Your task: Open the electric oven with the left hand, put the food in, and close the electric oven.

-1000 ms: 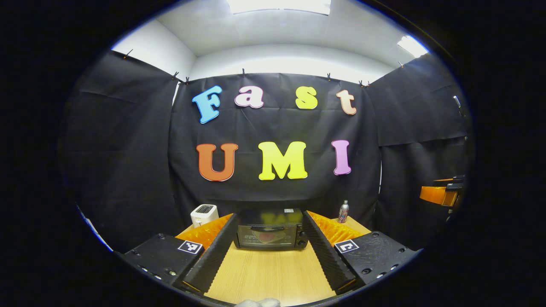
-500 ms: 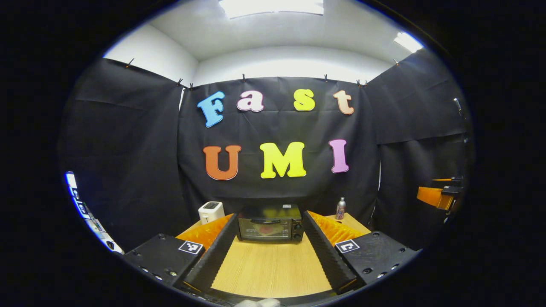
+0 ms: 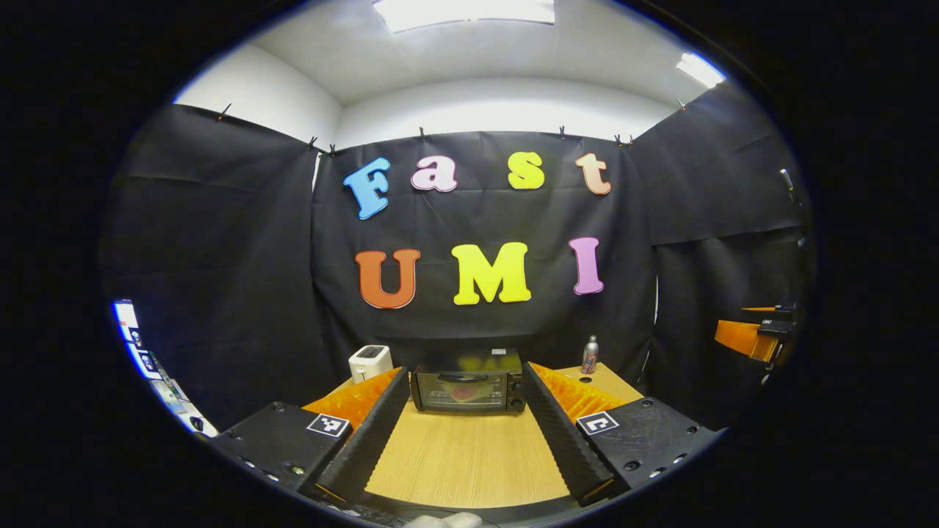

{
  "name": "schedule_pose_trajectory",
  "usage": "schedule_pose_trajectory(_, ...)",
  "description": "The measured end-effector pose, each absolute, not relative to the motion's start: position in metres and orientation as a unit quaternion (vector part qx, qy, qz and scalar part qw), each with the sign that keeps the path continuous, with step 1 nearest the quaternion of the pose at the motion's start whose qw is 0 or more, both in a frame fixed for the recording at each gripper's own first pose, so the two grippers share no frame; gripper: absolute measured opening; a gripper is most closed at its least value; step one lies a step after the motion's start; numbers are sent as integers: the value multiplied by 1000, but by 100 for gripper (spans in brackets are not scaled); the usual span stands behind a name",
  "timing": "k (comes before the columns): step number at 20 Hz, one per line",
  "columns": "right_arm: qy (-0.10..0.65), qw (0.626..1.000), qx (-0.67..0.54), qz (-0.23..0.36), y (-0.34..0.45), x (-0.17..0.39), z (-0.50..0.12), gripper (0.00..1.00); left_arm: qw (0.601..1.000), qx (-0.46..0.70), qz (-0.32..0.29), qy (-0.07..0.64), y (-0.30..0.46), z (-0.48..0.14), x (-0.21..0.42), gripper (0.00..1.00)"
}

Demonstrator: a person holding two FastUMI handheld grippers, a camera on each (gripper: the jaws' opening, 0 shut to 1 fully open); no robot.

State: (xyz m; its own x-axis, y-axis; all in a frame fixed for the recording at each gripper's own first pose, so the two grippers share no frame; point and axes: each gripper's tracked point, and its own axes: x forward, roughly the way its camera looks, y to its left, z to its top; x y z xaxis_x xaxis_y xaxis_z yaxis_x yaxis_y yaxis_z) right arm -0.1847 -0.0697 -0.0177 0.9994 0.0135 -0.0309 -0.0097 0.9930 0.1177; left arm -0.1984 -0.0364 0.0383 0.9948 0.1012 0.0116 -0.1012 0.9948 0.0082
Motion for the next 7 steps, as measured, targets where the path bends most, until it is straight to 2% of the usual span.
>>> schedule_pose_trajectory(7, 22, 998, 64, 1, -66, -171, -16, 96, 999, 7, 44, -6, -33, 39, -179, 97)
